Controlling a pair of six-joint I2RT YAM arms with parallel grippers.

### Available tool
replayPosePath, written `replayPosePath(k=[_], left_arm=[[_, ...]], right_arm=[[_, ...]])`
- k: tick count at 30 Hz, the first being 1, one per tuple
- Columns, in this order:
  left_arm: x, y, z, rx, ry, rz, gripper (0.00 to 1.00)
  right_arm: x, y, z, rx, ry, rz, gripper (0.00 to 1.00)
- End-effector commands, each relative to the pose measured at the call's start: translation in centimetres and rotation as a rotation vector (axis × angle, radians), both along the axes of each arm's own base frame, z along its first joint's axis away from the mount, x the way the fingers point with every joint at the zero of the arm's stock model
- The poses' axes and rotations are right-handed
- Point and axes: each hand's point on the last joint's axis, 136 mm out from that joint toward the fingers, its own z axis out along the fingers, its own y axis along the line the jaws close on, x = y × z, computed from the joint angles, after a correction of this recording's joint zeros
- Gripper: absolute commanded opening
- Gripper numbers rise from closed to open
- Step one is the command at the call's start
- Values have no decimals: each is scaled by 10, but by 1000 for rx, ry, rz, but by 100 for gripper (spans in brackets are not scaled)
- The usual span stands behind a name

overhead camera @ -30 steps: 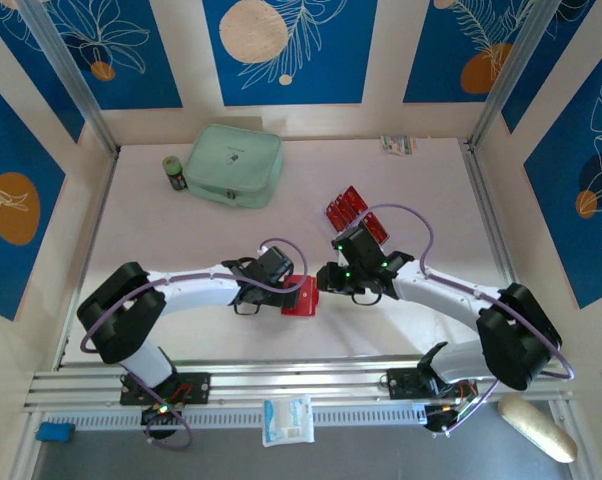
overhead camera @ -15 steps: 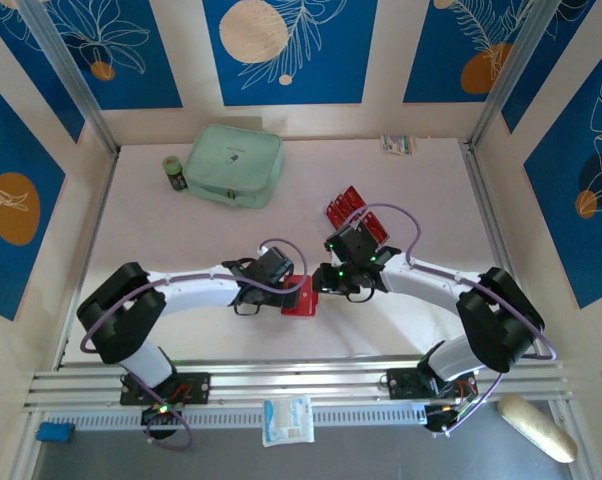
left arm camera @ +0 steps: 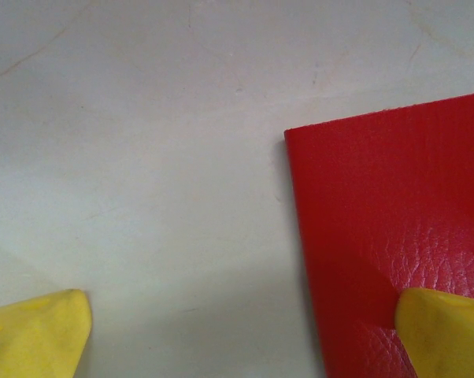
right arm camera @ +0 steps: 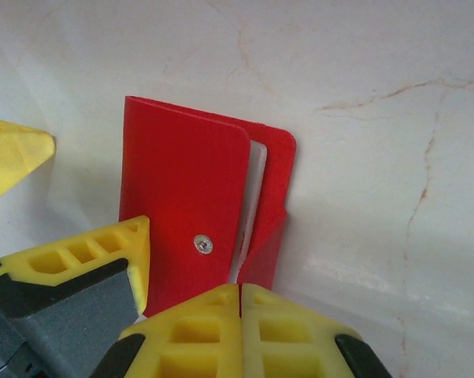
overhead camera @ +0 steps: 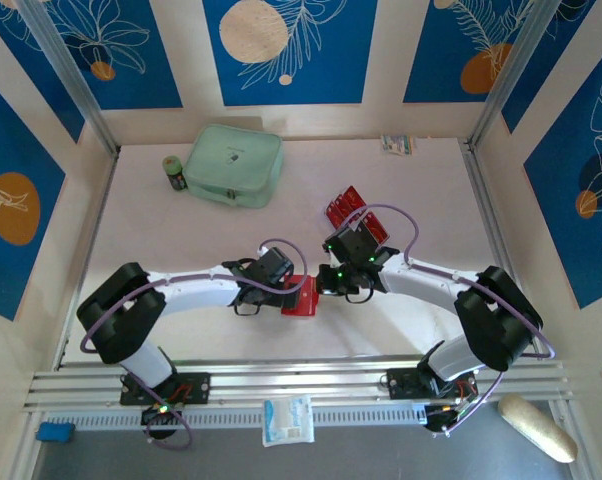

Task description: Put the credit cards into the card holder

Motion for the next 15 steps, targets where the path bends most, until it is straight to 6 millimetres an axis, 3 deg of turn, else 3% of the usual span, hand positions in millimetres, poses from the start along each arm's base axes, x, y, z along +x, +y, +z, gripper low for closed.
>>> replayPosePath(k=[1,7,15], left_arm=[[-20,22,-32,101,81,-1,100],[-20,22,-31,97,79,0,100],[-21,23,-32,95,79,3,100]], right_arm=[[-8,7,7,63,8,25,0],[-7,24,4,166,47,27,0],[-6,38,-7,170,72,32,0]])
